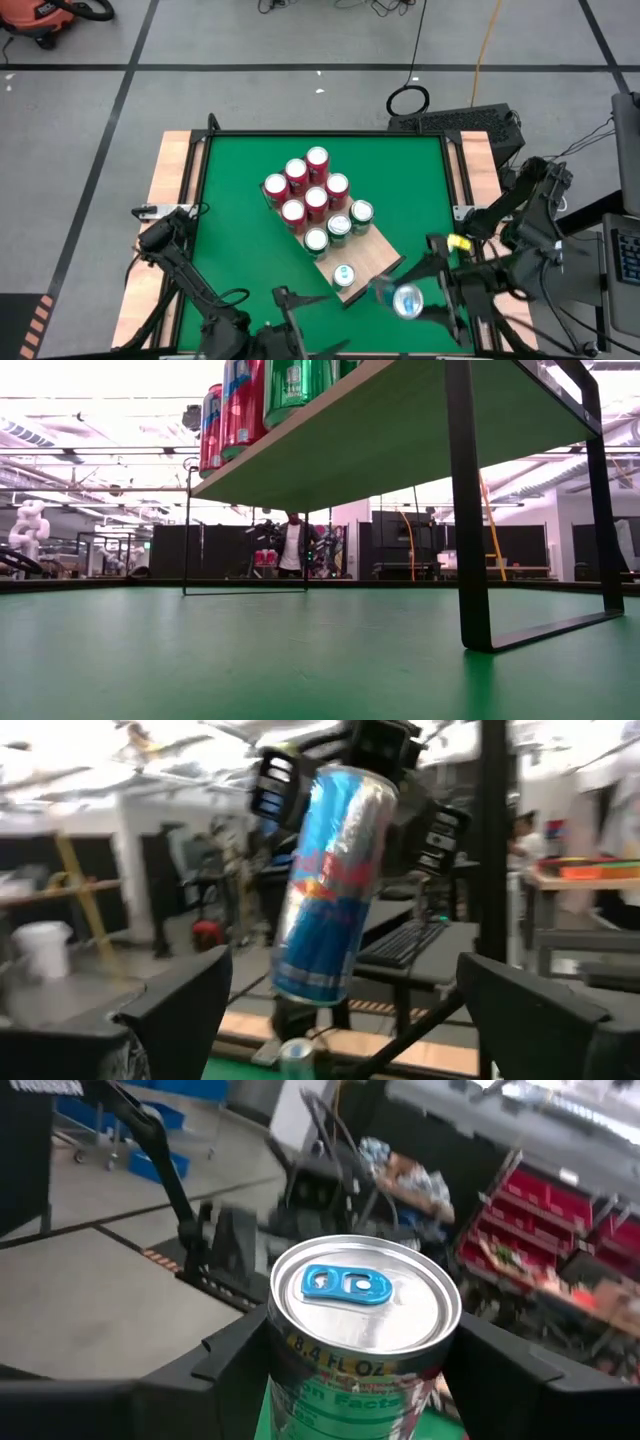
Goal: Place canned beverage on shelf
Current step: Put the blue soda can on the shelf aligned with the other blue soda can
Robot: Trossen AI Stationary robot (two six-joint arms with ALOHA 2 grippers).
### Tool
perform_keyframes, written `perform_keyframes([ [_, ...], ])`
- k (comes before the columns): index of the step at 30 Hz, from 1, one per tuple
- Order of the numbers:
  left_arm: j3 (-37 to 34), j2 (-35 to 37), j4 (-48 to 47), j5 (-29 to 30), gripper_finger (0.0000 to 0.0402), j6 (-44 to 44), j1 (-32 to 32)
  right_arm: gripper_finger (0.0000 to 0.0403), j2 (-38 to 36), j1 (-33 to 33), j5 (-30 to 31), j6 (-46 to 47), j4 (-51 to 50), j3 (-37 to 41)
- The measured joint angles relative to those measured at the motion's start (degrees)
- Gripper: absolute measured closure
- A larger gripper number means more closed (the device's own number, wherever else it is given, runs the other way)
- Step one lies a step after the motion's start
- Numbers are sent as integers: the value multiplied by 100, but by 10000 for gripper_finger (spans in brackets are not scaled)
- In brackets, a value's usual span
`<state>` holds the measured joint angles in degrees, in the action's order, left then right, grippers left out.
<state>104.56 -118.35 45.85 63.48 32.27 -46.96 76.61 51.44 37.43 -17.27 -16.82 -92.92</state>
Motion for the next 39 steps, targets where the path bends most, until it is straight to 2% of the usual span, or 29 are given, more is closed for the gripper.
perform_keyframes([
  [5, 0, 316, -199, 644, 20, 268, -140, 161, -212, -236, -7, 517, -715, -2],
  [9, 0, 655, -1196, 705, 20, 122, -232, 161, -244, -411, -93, 769, -1147, -2],
  [12, 0, 935, -2616, 341, 20, -859, -240, 161, -257, -535, -357, 927, -1233, 179],
  [15, 0, 1162, -4030, -779, 20, -2130, -163, 161, -387, -622, -477, 938, -1092, 612],
  [17, 0, 1222, -4372, -1132, 20, -2478, -48, 161, -556, -709, -483, 936, -810, 952],
  [20, 0, 1246, -4684, -1134, 20, -2543, 99, 161, -919, -833, -560, 897, -325, 1480],
  [29, -9, 1574, -5356, -1165, 20, -2561, 292, 161, -1918, -1351, -1865, 909, 866, 3040],
  [34, -8, 1937, -5959, -1256, 20, -2682, 516, 161, -2008, -1674, -2364, 863, 1222, 3453],
  [39, 0, 2068, -6514, -1269, 20, -2900, 765, 161, -1825, -2032, -2896, 912, 1235, 3512],
])
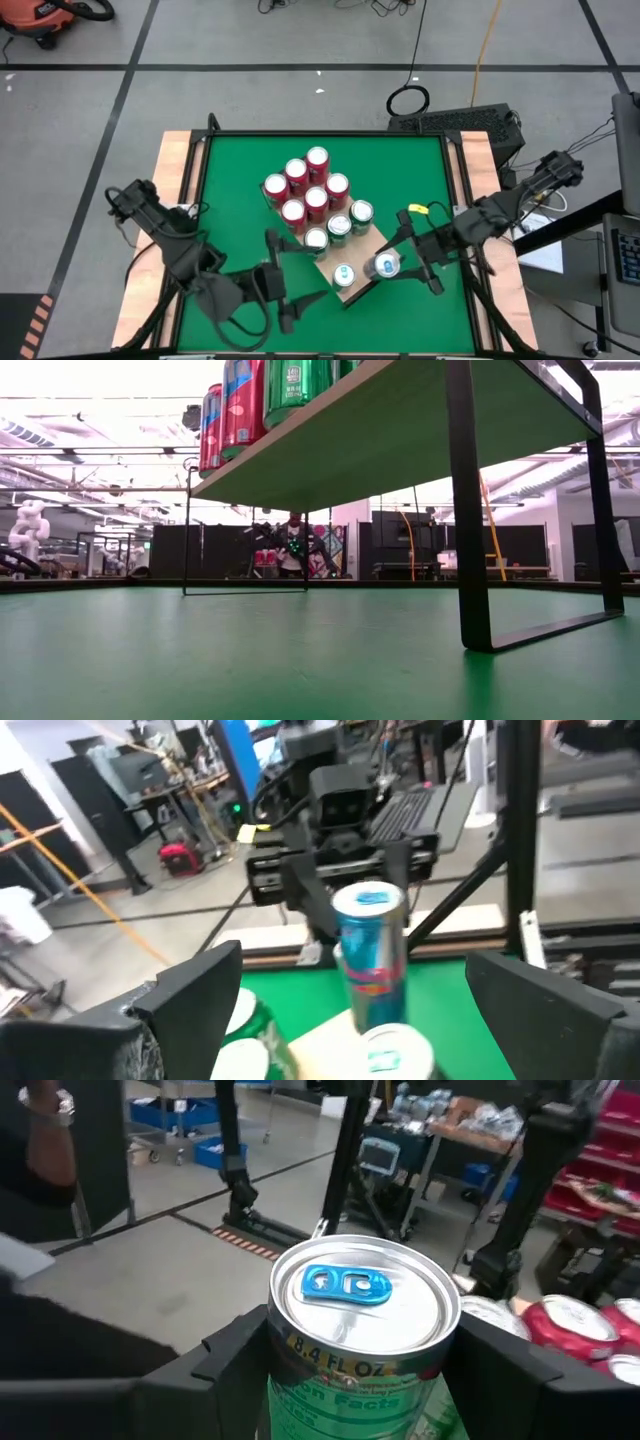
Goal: Place canned beverage on shelf
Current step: Put the blue soda can on the shelf aligned with the other blue soda can
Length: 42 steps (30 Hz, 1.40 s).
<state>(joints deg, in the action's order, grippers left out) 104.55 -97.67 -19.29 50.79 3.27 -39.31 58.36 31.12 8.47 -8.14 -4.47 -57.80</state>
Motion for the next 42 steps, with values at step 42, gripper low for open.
perform_keyframes([
  [42, -1746, 560, 397, 835, 107, -708, -794, 161, 188, -1015, -1477, -114, 672, 800],
])
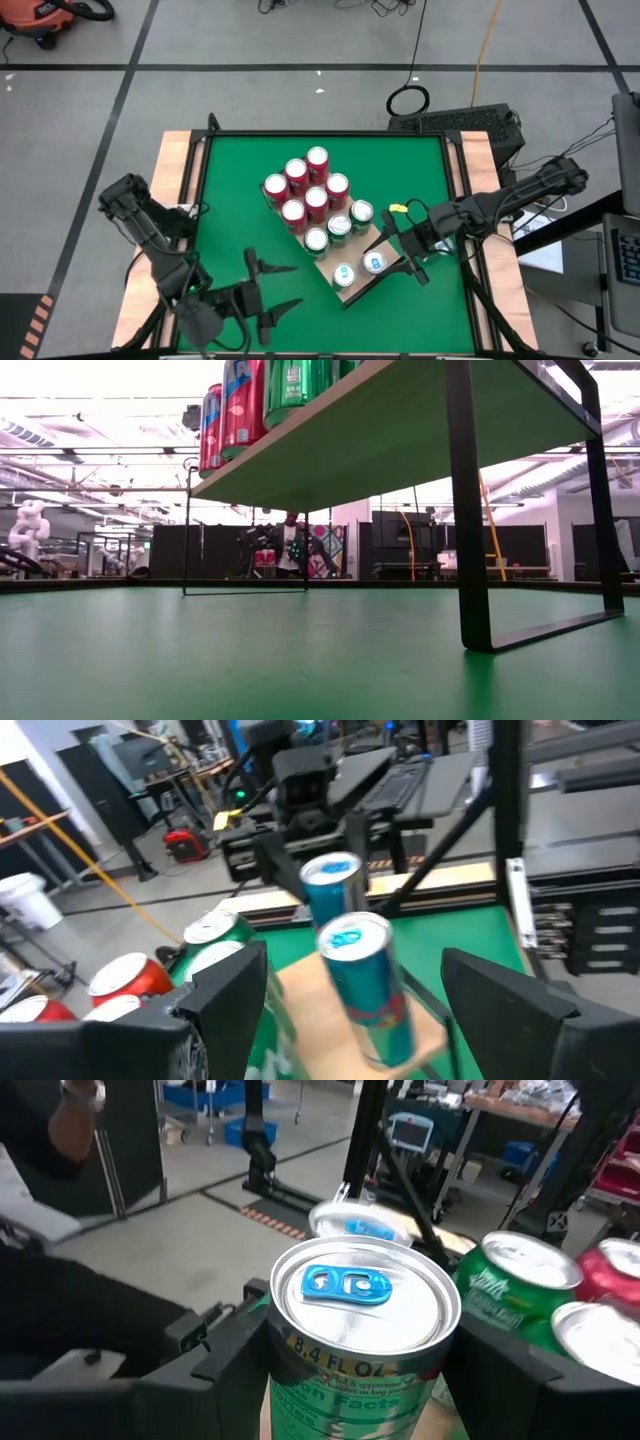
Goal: Place canned beverage on shelf
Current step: Put the blue soda can on the shelf aligned with the other blue soda can
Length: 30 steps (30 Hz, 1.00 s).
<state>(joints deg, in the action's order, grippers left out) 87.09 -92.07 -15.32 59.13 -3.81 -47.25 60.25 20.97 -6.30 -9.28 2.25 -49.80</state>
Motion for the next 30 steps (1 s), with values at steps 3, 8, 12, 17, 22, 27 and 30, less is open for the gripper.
perform_keyframes([
  [3, -22, -2, 17, -2, 107, -18, -141, 161, 164, -4, -16, -67, 2, 0],
  [8, -398, -2, 476, -21, 107, 6, -181, 161, 252, -33, -133, -54, 201, 4],
  [12, -807, -2, 1128, -193, 107, 139, -180, 161, 250, -26, -160, -39, 362, 4],
  [17, -1264, -7, 2192, -405, 107, 608, -192, 161, 284, -28, -156, -13, 363, 4],
  [22, -1437, -7, 2497, -501, 107, 719, -199, 160, 380, -26, -156, 27, 365, 4],
  [27, -1532, -7, 2694, -502, 107, 740, -196, 160, 466, -26, -153, 64, 351, 4],
  [30, -1532, -7, 2697, -501, 107, 732, -196, 160, 464, -26, -153, 67, 353, 4],
])
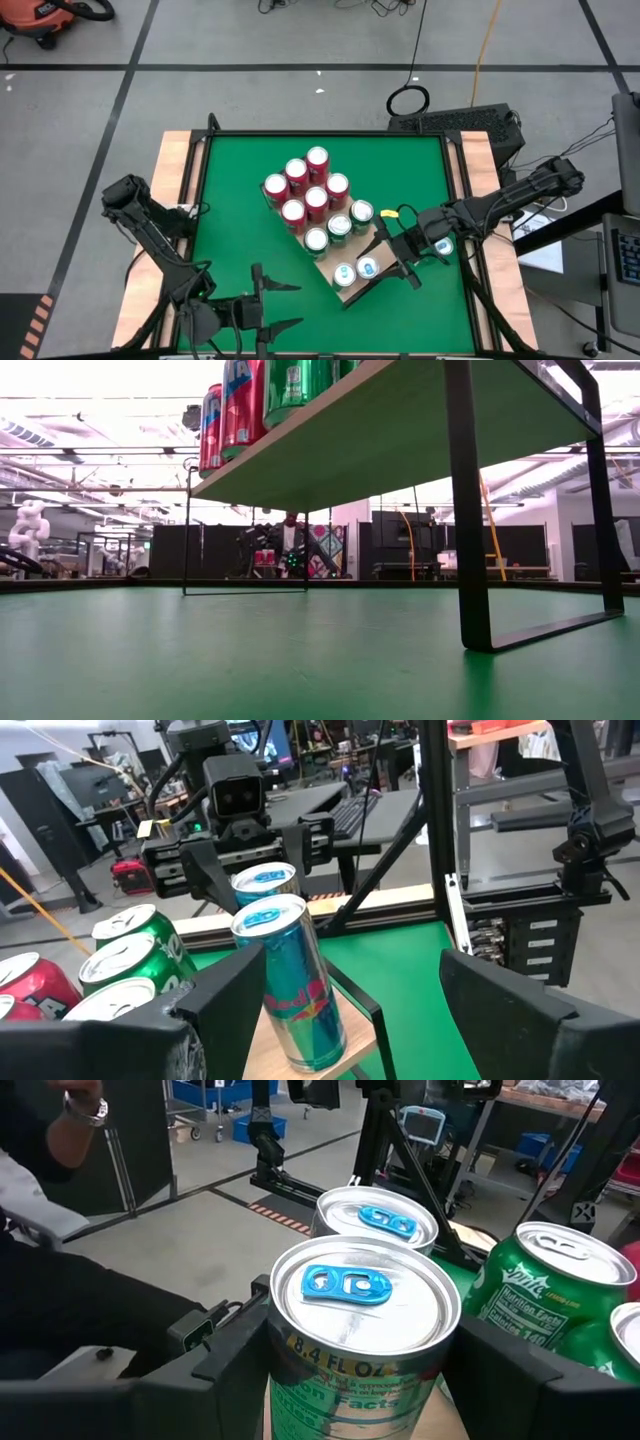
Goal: Place canned beverage on shelf
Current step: Put the blue soda can on the shelf aligned with the other blue soda can
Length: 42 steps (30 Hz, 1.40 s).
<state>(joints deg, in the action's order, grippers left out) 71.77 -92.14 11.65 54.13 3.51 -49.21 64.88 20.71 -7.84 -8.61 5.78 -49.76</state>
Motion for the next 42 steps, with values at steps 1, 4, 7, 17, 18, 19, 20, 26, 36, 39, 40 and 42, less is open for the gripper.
perform_keyframes([
  [1, 0, 0, -2, 0, 107, 0, 0, 160, 0, 0, 0, -3, 0, 0],
  [4, 0, 0, 0, 0, 107, -4, 0, 160, 0, 0, 0, -23, 0, 0],
  [7, 0, 0, -3, 0, 107, -4, 0, 160, 0, 0, 1, -29, -44, 0],
  [17, 0, 0, -14, -46, 107, -9, 0, 160, 31, 0, 9, -53, -85, -4],
  [18, 0, 0, -12, -48, 107, -9, 0, 160, 44, 0, 13, -58, -81, -7],
  [19, 0, 0, -14, -48, 107, -9, 0, 160, 63, 0, 13, -55, -73, -11],
  [20, 0, 0, -14, -49, 107, -9, 0, 160, 82, 0, 15, -49, -64, -11],
  [26, 0, 0, -14, -52, 107, -9, 0, 160, 186, 0, 24, -18, -22, -24],
  [36, 0, 0, -18, -55, 107, -13, 0, 122, 200, -4, 30, 44, -169, -9],
  [39, 0, 0, -18, -57, 107, -13, 0, 114, 206, -7, 31, 42, -208, -4],
  [40, 0, 0, -18, -57, 107, -13, 0, 113, 171, -7, 31, 43, -200, -4],
  [42, 0, 0, -21, -57, 107, -15, 0, 113, 111, -7, 31, 47, -168, -4],
])
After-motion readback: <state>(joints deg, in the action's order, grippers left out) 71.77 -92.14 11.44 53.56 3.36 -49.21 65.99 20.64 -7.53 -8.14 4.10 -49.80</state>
